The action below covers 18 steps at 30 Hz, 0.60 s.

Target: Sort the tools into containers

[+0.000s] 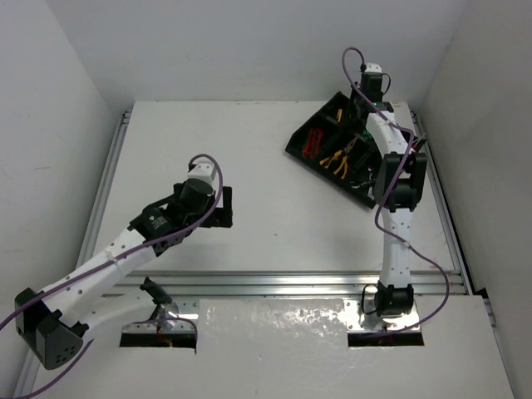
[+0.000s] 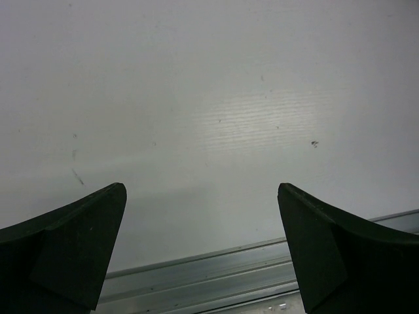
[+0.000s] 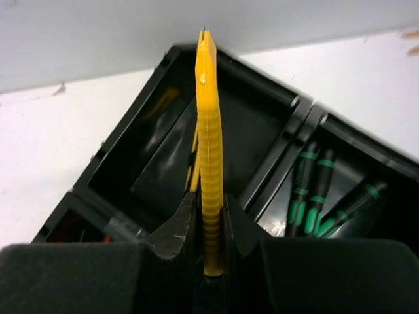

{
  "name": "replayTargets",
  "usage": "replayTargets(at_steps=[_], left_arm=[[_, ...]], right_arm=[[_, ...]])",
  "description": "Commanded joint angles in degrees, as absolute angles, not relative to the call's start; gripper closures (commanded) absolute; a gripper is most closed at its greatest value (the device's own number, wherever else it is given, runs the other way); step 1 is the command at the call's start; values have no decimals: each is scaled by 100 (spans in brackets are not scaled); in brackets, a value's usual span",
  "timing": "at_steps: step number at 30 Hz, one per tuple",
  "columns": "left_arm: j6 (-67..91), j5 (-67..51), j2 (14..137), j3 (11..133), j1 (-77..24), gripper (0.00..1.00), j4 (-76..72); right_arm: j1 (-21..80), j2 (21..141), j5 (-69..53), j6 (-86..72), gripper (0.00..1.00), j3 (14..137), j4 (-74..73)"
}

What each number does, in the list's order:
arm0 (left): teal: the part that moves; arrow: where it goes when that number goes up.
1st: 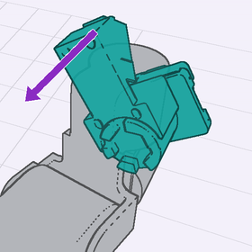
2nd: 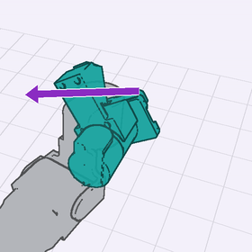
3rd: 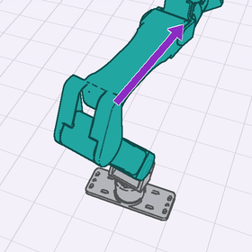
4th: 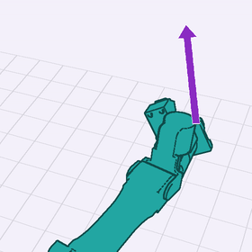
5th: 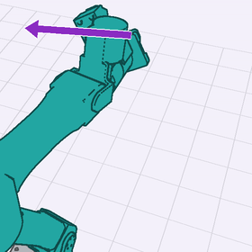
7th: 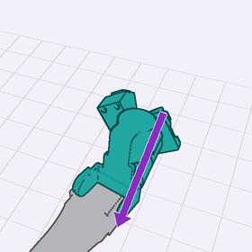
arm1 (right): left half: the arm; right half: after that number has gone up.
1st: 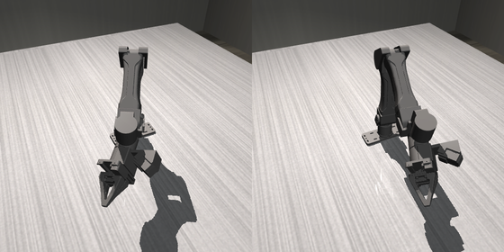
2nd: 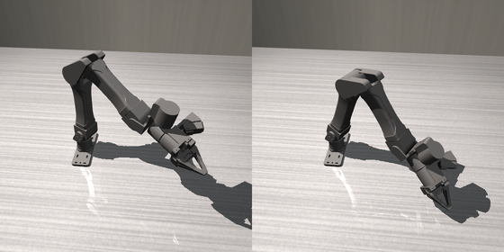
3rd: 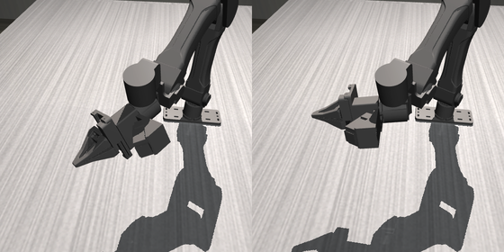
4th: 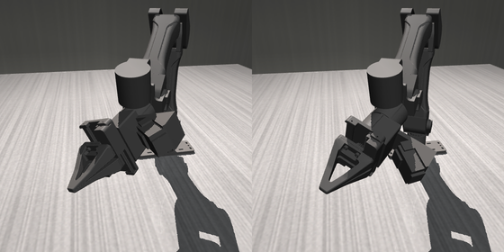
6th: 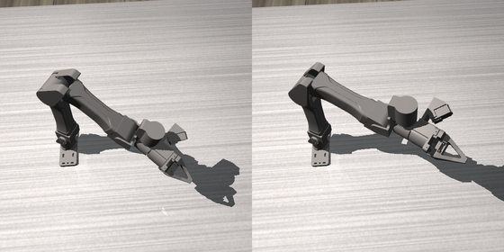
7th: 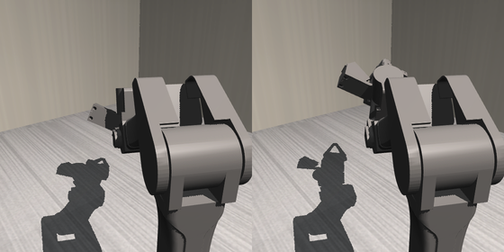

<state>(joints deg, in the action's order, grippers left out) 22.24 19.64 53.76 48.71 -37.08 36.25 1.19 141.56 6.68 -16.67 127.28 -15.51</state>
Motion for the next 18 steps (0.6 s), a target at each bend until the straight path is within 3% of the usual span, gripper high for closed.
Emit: replayTargets(at_steps=[1, 4, 8, 11, 13, 14, 18], left_arm=[[2039, 1829, 5449, 4913, -3683, 0, 3349], [2065, 1907, 5458, 4913, -3674, 0, 3384], [2109, 2013, 5370, 4904, -3674, 0, 3401], [2188, 2196, 5326, 4930, -3683, 0, 3489], [2223, 2241, 5256, 4939, -3674, 0, 3516], [2215, 2233, 5230, 4931, -3674, 0, 3516], [2224, 2241, 5177, 4922, -3674, 0, 3507]], right_arm=[[105, 14176, 607, -1239, 100, 13024, -660], [97, 14536, 396, -1327, 100, 13428, -659], [97, 14458, 352, -1362, 100, 13096, -379], [97, 14519, 343, -1380, 94, 13166, -483], [97, 14485, 273, -1397, 60, 13105, -527], [97, 14458, 264, -1397, 50, 13070, -553], [114, 14126, 202, -1389, 43, 13069, -764]])
